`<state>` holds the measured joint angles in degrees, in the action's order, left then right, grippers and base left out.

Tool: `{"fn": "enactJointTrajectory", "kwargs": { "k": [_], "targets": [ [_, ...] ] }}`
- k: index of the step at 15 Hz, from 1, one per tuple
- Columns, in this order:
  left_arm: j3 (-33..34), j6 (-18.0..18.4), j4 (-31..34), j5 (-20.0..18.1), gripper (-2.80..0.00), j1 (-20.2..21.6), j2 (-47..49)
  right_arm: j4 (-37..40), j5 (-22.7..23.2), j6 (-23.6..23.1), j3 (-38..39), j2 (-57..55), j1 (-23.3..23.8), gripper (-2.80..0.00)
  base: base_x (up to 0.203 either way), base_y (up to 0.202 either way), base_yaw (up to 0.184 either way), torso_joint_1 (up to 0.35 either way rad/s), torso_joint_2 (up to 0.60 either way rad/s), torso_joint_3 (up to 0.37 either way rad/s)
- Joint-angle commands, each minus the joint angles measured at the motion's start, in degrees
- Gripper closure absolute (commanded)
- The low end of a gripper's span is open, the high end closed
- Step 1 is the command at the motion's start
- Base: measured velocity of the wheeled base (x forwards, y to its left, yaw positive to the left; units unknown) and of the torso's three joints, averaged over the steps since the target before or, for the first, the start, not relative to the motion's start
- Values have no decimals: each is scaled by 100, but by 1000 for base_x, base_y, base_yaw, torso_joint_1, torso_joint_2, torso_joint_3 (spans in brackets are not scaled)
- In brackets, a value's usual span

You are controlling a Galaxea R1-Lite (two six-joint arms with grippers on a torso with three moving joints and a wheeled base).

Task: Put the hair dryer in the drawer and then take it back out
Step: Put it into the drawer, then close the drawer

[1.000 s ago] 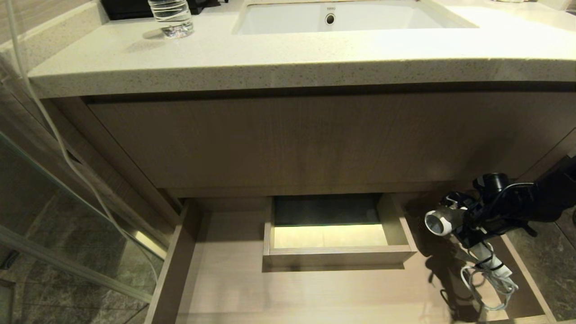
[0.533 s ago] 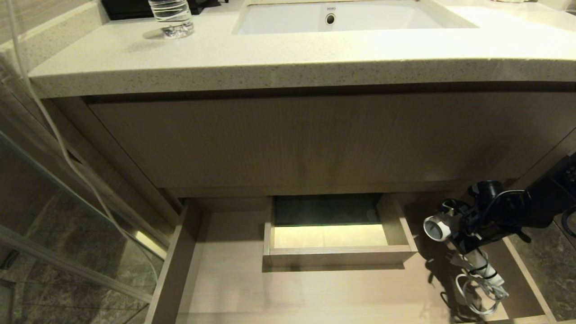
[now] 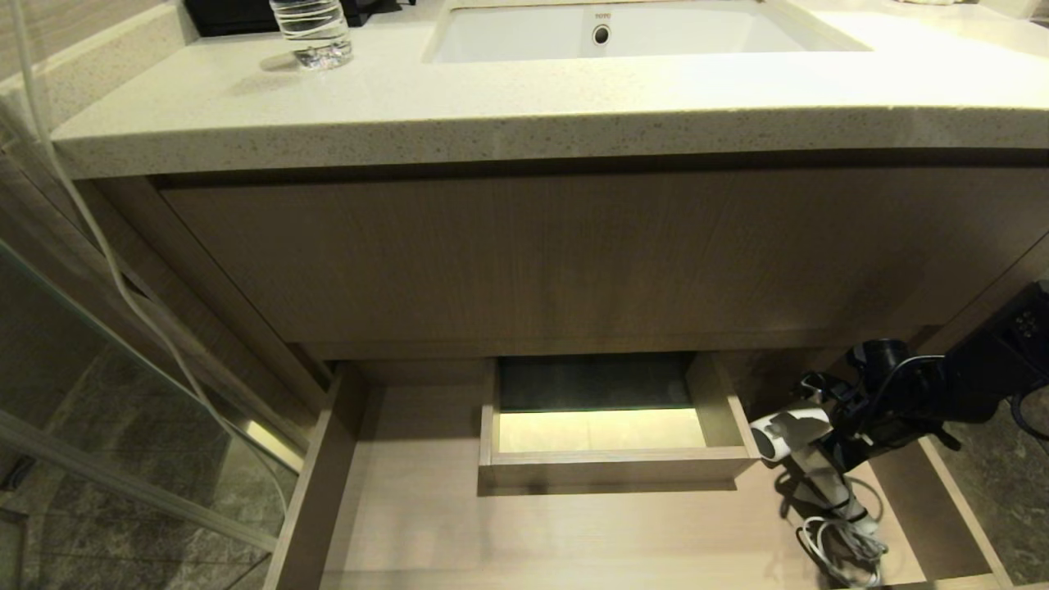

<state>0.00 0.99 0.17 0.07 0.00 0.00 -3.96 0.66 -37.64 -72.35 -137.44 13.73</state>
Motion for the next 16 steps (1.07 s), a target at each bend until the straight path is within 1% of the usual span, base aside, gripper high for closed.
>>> {"fn": "enactJointTrajectory", "kwargs": {
  "k": [1,3,4,5,8,12,14,16],
  "targets": [
    [0,-2,0,1,0,0,0,2,4,-15,10,11,-2,-280,0,0,0,0,0,0],
    [0,-2,0,1,0,0,0,-28,-3,-17,44,160,-2,-280,0,0,0,0,0,0],
    [0,-2,0,1,0,0,0,9,-3,-30,96,301,-2,-17,0,0,0,0,0,0],
    [0,-2,0,1,0,0,0,37,-1,-42,159,478,-2,0,0,0,0,0,0,0],
    [0,-2,0,1,0,0,0,112,-36,-26,336,1292,-38,0,0,0,0,0,0,0],
    [0,-2,0,1,0,0,0,249,-226,-34,999,3131,-72,0,0,0,0,0,0,0],
    [0,-2,0,1,0,0,0,272,-567,-43,1483,4319,-110,0,0,0,0,0,0,0],
    [0,-2,0,1,0,0,0,265,-1094,-53,2121,5624,-137,0,0,0,0,0,0,0]
  ]
}}
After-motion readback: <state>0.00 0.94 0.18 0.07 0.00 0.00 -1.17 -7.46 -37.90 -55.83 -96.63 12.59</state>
